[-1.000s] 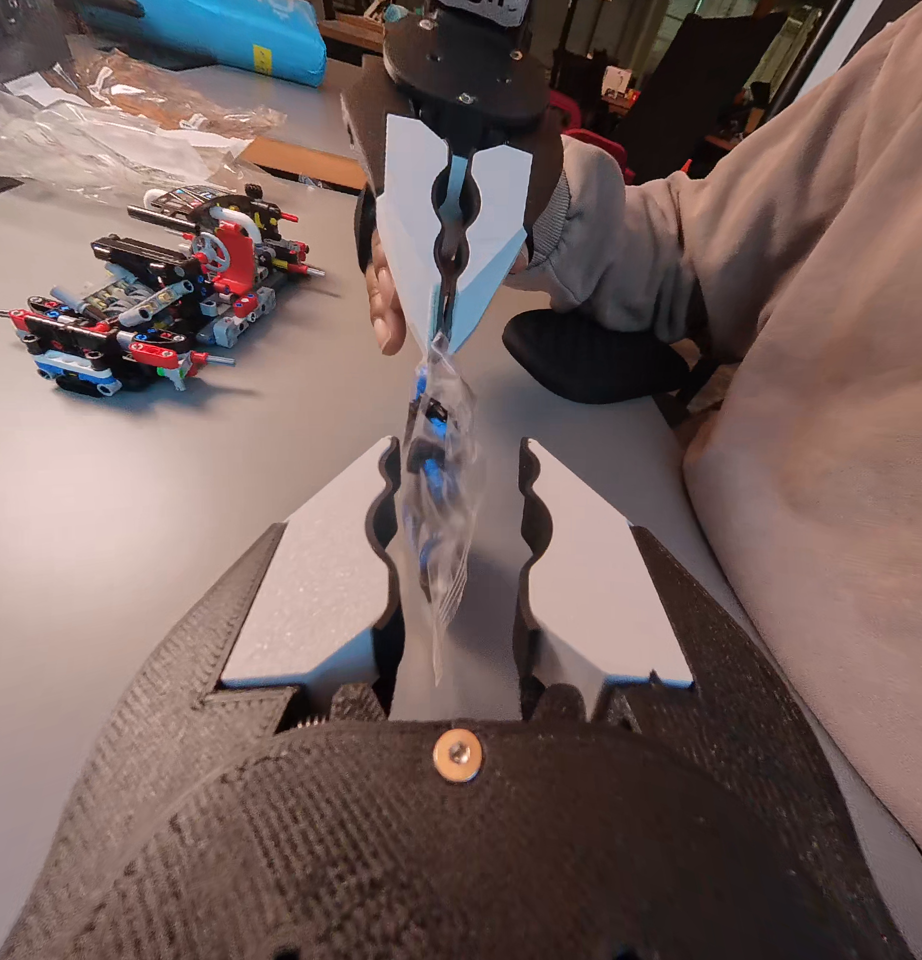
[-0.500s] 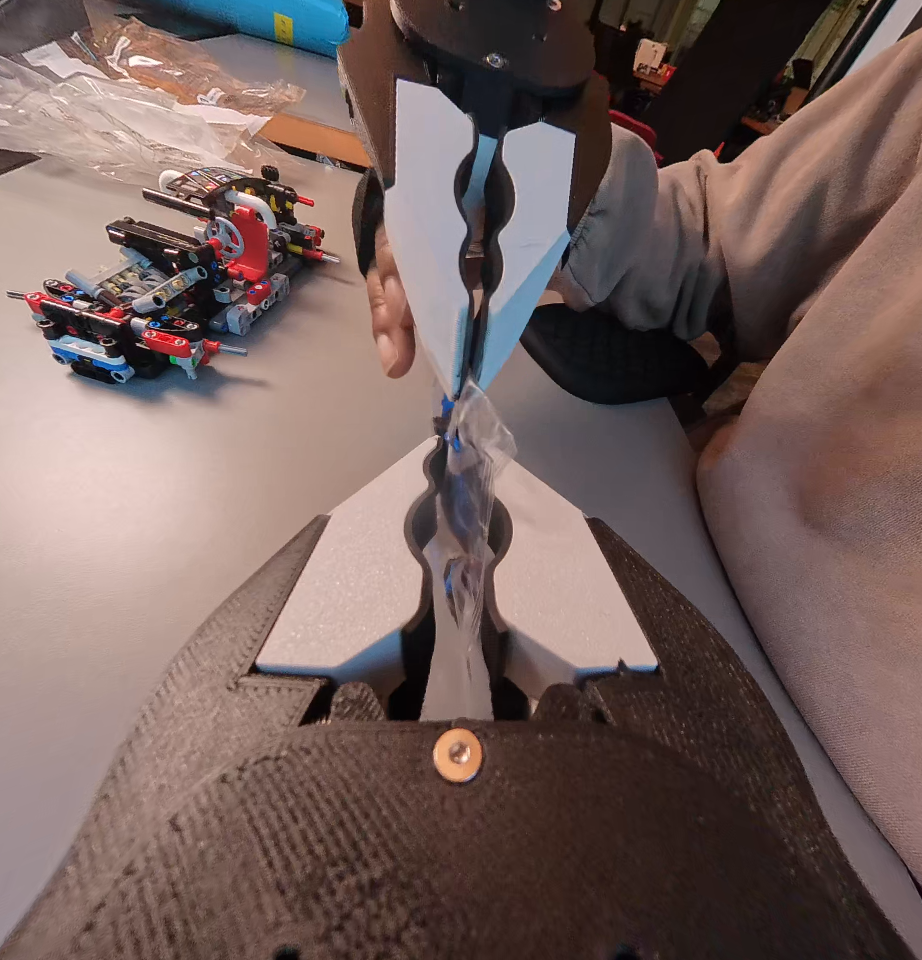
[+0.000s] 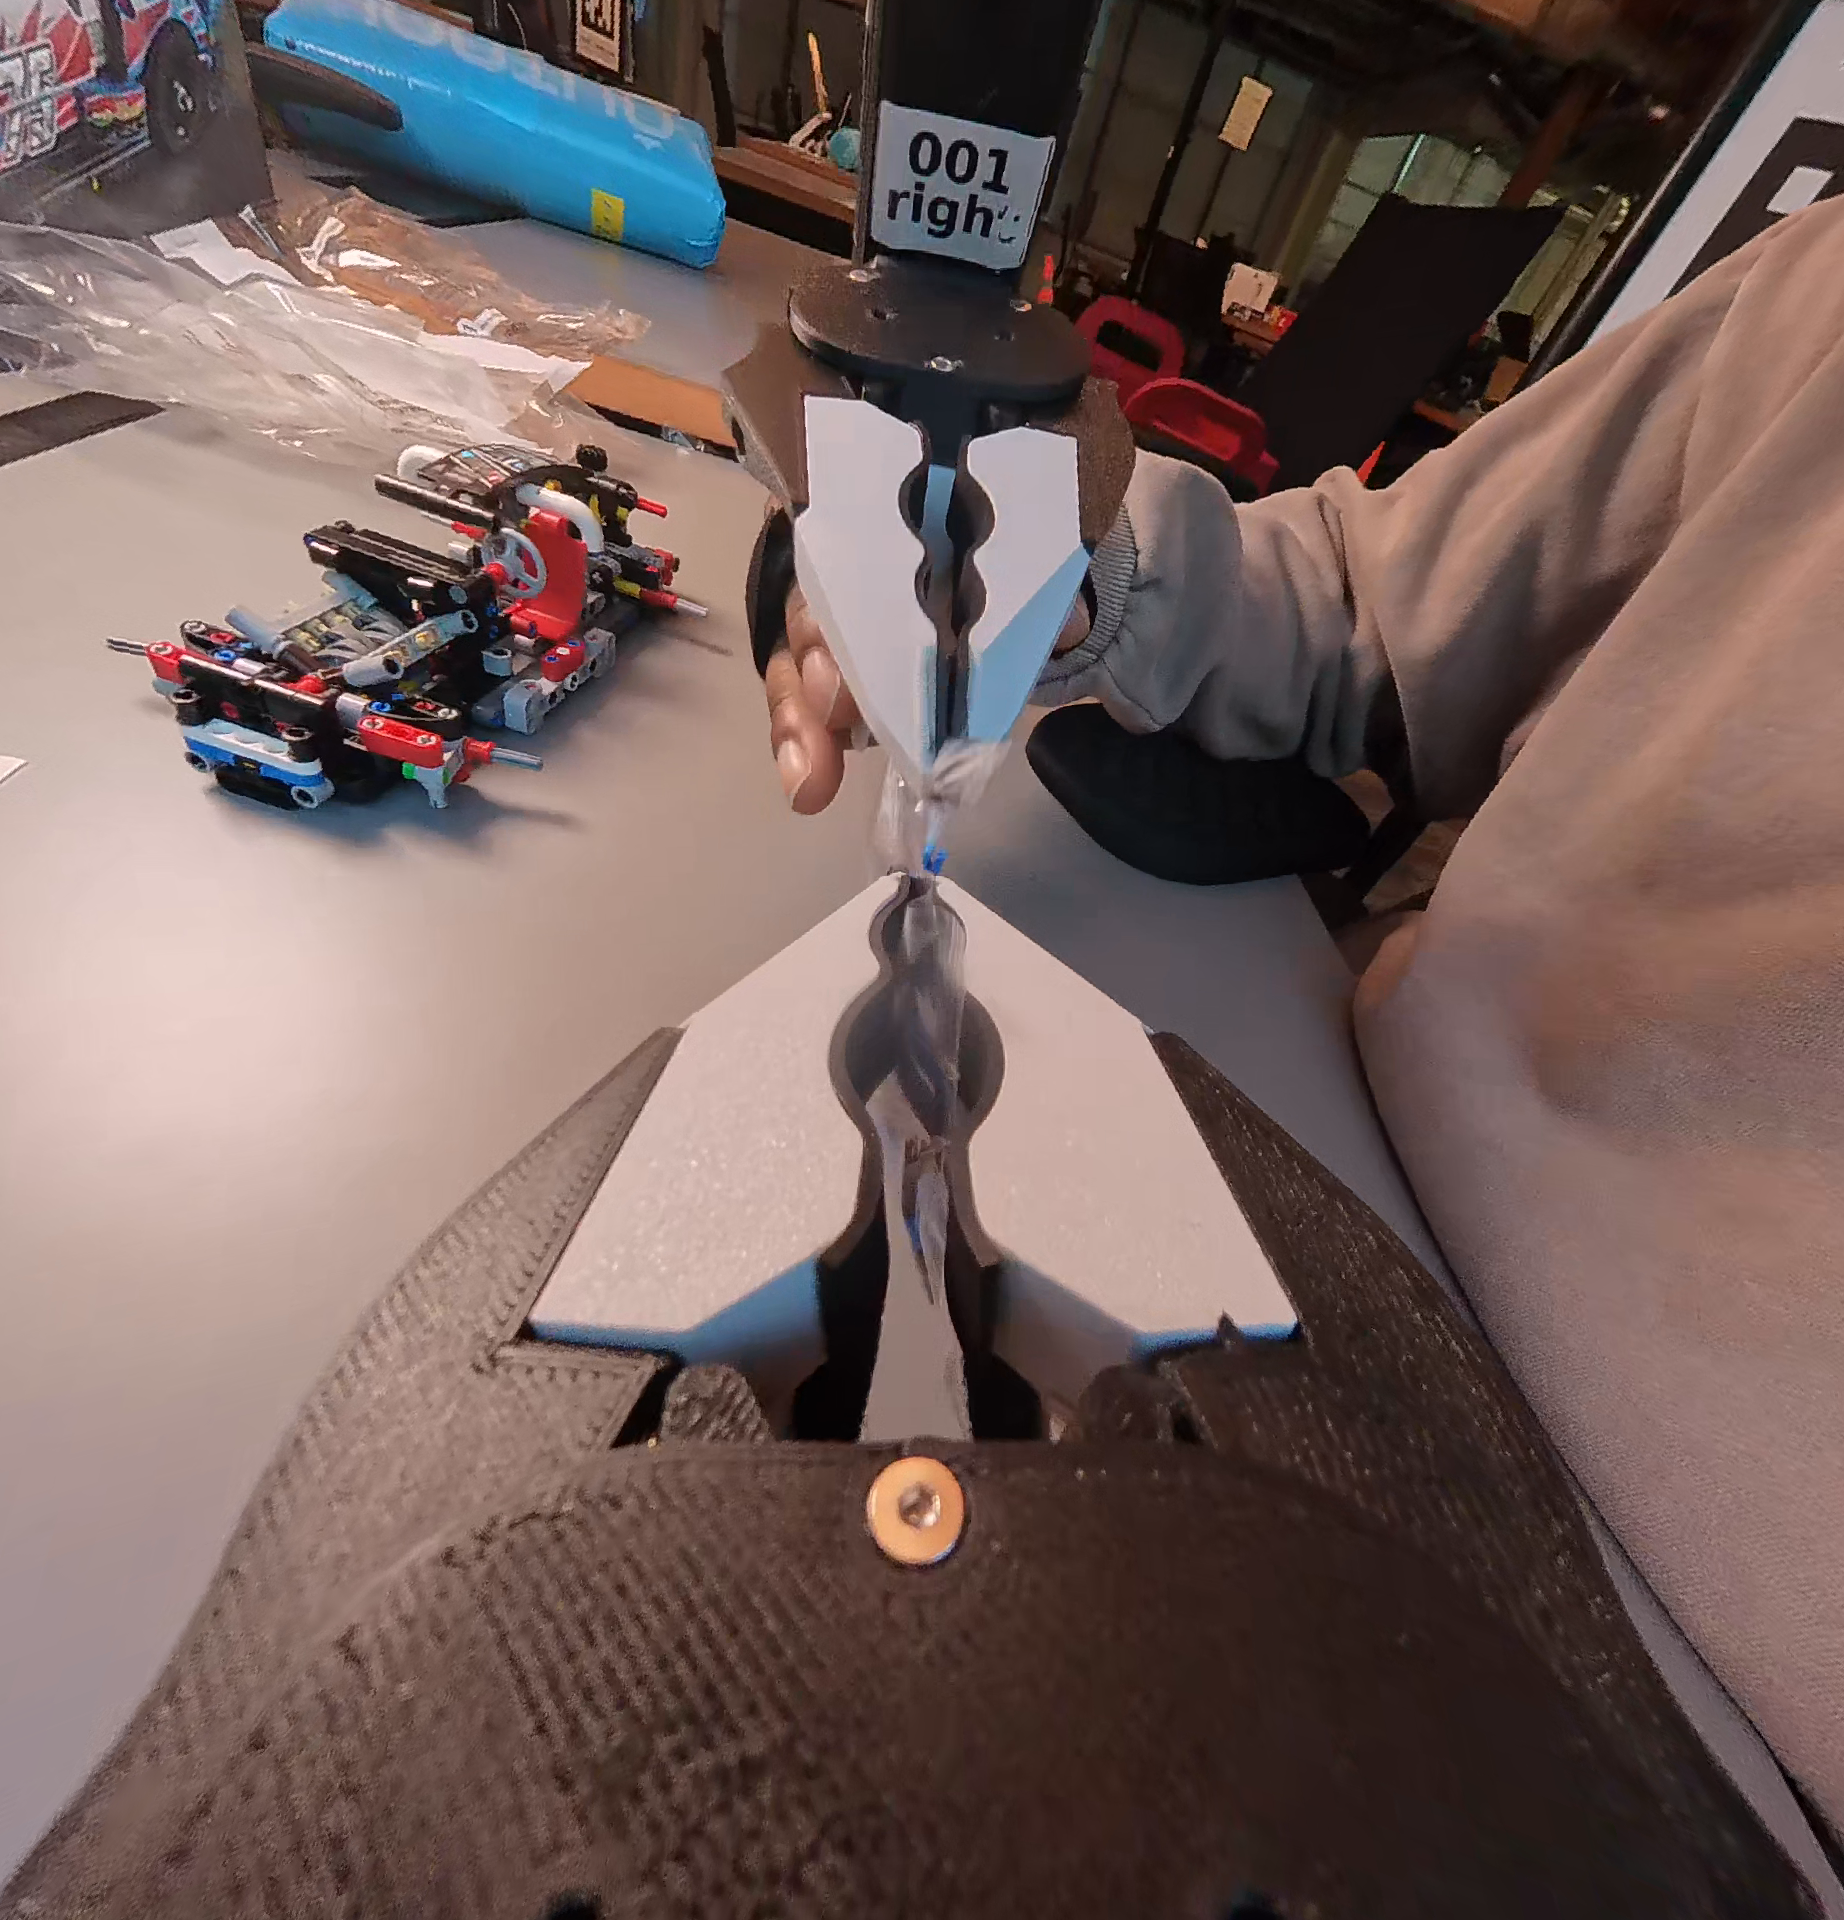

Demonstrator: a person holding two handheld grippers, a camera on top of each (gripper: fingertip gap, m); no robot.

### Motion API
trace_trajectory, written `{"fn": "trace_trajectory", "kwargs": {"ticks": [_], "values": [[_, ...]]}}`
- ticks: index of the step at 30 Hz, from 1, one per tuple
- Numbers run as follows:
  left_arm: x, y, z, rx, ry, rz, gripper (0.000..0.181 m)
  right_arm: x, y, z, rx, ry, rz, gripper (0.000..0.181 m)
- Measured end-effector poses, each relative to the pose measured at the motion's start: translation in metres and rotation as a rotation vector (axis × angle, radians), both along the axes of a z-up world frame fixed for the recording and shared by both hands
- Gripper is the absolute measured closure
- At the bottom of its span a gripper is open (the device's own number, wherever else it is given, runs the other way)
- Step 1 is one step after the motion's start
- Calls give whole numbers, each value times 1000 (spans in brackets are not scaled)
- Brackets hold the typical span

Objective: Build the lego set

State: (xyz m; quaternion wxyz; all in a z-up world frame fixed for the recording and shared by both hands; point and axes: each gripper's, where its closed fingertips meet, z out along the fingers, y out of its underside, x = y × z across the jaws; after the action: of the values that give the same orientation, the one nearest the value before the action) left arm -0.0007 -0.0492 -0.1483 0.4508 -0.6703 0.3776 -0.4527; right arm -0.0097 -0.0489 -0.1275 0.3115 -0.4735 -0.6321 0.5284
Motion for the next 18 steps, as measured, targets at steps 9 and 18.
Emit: {"fn": "trace_trajectory", "kwargs": {"ticks": [9,18], "values": [[-16,1,-2,-21,-2,1,181,37,33,4,-143,61,-44,181],[-26,10,1,-8,10,67,181,128,152,76,1,201,-535,181]]}}
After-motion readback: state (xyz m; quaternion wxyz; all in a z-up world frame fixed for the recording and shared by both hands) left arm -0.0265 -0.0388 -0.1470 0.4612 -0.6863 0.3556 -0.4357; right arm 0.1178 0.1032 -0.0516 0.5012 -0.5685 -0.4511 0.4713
